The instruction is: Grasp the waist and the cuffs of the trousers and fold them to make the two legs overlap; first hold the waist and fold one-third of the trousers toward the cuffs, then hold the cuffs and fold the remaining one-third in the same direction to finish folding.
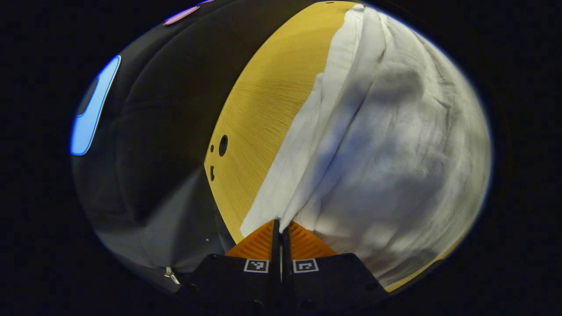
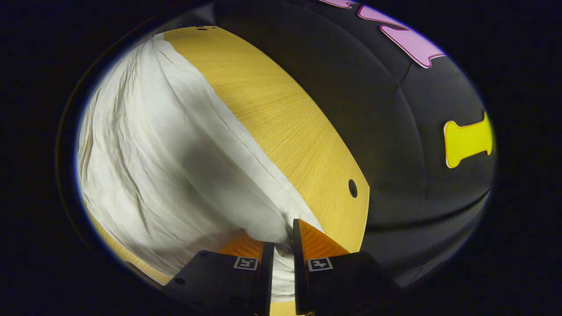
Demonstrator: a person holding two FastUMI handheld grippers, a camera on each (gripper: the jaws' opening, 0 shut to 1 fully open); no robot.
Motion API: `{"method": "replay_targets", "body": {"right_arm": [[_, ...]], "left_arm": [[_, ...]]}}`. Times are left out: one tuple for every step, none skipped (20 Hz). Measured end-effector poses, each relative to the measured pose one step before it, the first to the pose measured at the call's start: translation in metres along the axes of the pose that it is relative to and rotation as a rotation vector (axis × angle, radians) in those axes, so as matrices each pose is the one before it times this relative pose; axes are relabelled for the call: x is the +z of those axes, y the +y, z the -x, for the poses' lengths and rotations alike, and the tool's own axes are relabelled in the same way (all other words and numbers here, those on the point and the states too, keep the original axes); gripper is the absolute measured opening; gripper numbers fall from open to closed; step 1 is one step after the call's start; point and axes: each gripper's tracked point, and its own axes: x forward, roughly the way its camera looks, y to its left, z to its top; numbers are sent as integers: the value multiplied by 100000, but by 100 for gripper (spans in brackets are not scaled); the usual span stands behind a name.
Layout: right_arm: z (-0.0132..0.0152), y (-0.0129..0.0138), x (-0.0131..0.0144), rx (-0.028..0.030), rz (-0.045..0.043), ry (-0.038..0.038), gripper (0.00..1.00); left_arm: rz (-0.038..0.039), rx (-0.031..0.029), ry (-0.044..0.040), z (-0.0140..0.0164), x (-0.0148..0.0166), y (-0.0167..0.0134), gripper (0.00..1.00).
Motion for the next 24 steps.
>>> {"method": "replay_targets", "body": {"right_arm": [[142, -401, 0, -2065, -197, 149, 28], [58, -529, 19, -2355, -200, -561, 40], [112, -639, 163, -2379, -336, -682, 55], [-30, -557, -98, -1747, -716, -287, 67], [210, -361, -121, -1145, -998, 252, 75], [191, -530, -78, -1132, -774, 294, 86], [316, -561, 144, -2025, -142, -499, 88], [410, -931, 168, -3131, 763, -999, 93], [609, -1067, 385, -3403, 389, -1833, 93], [397, -1082, 447, -3203, -79, -1994, 93], [694, -1186, 498, -3854, -807, -2212, 93], [642, -1240, 379, -3244, -1787, -1697, 94], [784, -1121, 257, -2759, -3524, -949, 94], [557, -774, 114, -835, -5772, -381, 94], [682, -532, -33, 170, -7830, 1030, 95], [755, -95, -118, 1473, -9109, 1774, 95], [799, -73, -371, 1616, -9313, 1915, 95], [777, 37, -638, 1480, -8065, 2916, 95], [781, 36, -856, 772, -6451, 3294, 95], [471, 7, -905, 1165, -5813, 2956, 95], [427, -41, -950, 214, -5985, 2394, 95], [249, 17, -1032, 359, -6814, 2459, 95], [186, -114, -1035, 66, -7507, 2755, 95], [55, -166, -703, -571, -7444, 2200, 95]], "left_arm": [[22, 1895, -700, 279, 270, 98, 6], [-797, 3335, -275, -2, 260, 594, 7], [-300, 2293, -799, -18, 333, 545, 22], [-360, 1136, -267, -353, -77, 121, 32], [-727, 1850, -482, -97, 55, 444, 42], [-815, 880, -220, -175, -35, 307, 51], [-1145, 1072, 23, -112, -159, 369, 61], [-1030, 1348, -380, 239, -32, 598, 69], [-670, 2575, -947, -66, -6, 923, 79], [68, 116, -1041, -128, 55, 497, 87], [341, 489, -747, -42, -41, 224, 97], [257, 916, -897, 495, 150, 380, 97], [438, 1173, -1115, 408, 92, 363, 97], [628, 1489, -1027, 514, 44, 681, 97], [1028, 1644, -1420, 539, 266, 670, 96], [1194, 865, -1069, 611, 40, 477, 97], [1567, 885, -984, 685, 137, 398, 96], [1906, 824, -894, 540, 108, 531, 96], [2449, 703, -339, 694, -13, 303, 96], [3094, 211, 55, 722, -271, 182, 96], [3782, -2, 300, 490, -113, -75, 96], [4084, 129, 284, 652, -300, 25, 96], [4247, 32, 446, 643, -196, -78, 96], [4170, 194, 548, 824, -209, 39, 96]]}}
